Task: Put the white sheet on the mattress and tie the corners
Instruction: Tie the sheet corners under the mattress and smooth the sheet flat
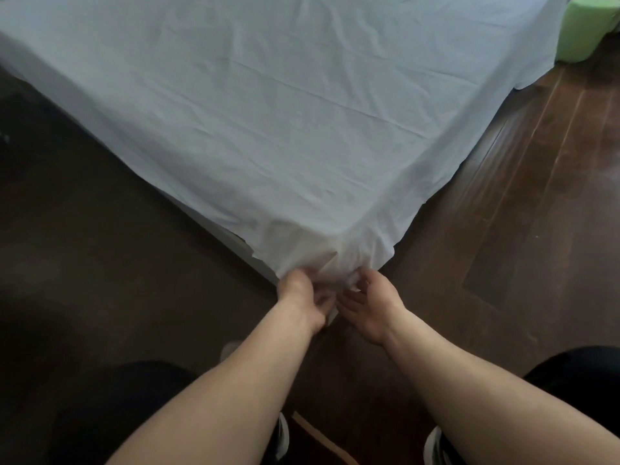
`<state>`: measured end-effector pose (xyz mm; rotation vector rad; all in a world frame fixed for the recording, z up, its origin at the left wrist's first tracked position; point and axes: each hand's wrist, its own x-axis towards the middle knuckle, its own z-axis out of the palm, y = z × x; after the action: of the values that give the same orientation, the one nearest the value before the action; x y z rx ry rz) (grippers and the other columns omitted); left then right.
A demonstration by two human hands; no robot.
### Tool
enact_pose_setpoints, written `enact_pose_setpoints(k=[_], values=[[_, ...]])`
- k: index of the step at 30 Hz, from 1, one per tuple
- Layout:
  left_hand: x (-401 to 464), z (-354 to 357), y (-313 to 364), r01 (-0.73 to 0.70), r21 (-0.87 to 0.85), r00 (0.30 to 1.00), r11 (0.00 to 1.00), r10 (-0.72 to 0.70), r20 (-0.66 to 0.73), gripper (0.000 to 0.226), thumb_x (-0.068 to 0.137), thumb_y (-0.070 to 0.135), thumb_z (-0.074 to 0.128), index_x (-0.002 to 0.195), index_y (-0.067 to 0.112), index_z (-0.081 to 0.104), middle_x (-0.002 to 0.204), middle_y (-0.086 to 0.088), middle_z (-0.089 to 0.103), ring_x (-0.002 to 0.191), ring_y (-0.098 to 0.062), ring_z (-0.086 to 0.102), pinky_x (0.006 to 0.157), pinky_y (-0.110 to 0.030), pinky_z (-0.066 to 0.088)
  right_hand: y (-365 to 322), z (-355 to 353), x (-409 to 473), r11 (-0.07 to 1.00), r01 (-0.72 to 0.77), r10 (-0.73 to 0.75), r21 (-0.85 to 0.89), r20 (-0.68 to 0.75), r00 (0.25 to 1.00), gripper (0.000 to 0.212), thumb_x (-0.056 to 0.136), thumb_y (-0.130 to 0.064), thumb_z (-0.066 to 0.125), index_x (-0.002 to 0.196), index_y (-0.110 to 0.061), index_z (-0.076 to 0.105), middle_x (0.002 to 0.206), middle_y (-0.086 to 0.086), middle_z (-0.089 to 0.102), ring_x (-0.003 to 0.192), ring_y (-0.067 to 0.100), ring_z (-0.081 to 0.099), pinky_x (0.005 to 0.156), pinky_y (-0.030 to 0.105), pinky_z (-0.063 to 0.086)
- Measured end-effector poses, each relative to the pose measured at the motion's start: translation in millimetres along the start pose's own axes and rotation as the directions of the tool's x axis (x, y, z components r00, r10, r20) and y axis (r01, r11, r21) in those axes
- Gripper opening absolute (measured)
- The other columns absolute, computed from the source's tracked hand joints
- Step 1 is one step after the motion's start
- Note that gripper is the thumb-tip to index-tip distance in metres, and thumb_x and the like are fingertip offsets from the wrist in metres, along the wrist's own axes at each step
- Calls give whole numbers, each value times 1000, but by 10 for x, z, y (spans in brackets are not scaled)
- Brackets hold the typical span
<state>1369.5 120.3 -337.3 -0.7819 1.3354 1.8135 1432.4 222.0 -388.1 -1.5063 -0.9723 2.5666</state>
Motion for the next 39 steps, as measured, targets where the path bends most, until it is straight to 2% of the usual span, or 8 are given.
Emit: enact_pose_setpoints(k=[5,9,16,21,25,33,37,39], values=[[90,73,-40,-87,-209,991,974,106,83,39,105,46,46,105,20,75,110,-8,74,93,-24,66,83,-37,55,-50,-44,164,984,-1,10,176,-49,999,39,91,-37,61,120,-11,66,96,8,65,80,26,64,72,34,55],[264,86,-50,-75,-245,992,967,97,77,51,102,59,45,132,24,68,129,-8,70,115,-29,66,84,-35,56,-106,-23,244,978,-21,35,209,-61,998,44,91,-46,60,121,-16,71,118,12,71,111,36,68,100,49,55],[530,11,-21,5,-327,998,945,16,61,66,96,70,44,142,26,60,144,-10,61,129,-34,57,112,-50,44,-223,-11,342,966,19,0,259,-76,997,38,88,-58,61,103,-24,71,88,-5,69,64,12,64,61,29,55],[643,92,17,-5,-405,994,914,47,94,64,97,72,38,127,26,70,132,-9,70,124,-36,61,113,-55,42,-276,105,345,943,65,-64,326,-15,998,50,84,-65,61,120,-33,74,114,-8,76,112,23,69,101,41,54],[640,93,57,-5,-430,993,903,57,108,67,97,74,34,130,28,70,129,-8,72,124,-36,62,114,-58,40,-319,221,306,905,91,-128,416,62,990,56,87,-67,56,126,-31,72,125,-4,73,119,25,68,108,44,49],[510,71,171,-1,-191,999,982,-8,-48,61,92,72,51,129,28,69,123,-2,73,112,-30,69,100,-45,56,-412,130,351,986,63,-84,-155,-134,987,56,92,-72,46,123,-29,66,118,-11,71,107,18,66,89,35,55],[315,110,257,-5,-98,989,995,-10,-149,42,102,49,46,133,28,63,131,3,66,114,-26,63,83,-33,53,-420,66,309,978,35,-86,-206,-244,966,44,98,-49,48,127,-19,64,121,1,71,108,30,68,87,35,56],[214,102,322,-99,-102,968,990,72,-240,42,99,38,44,134,23,60,135,-1,63,109,-25,62,84,-34,51,-506,107,173,954,83,-190,-288,-369,910,50,97,-39,46,140,-15,55,142,10,56,123,36,59,91,39,52]])
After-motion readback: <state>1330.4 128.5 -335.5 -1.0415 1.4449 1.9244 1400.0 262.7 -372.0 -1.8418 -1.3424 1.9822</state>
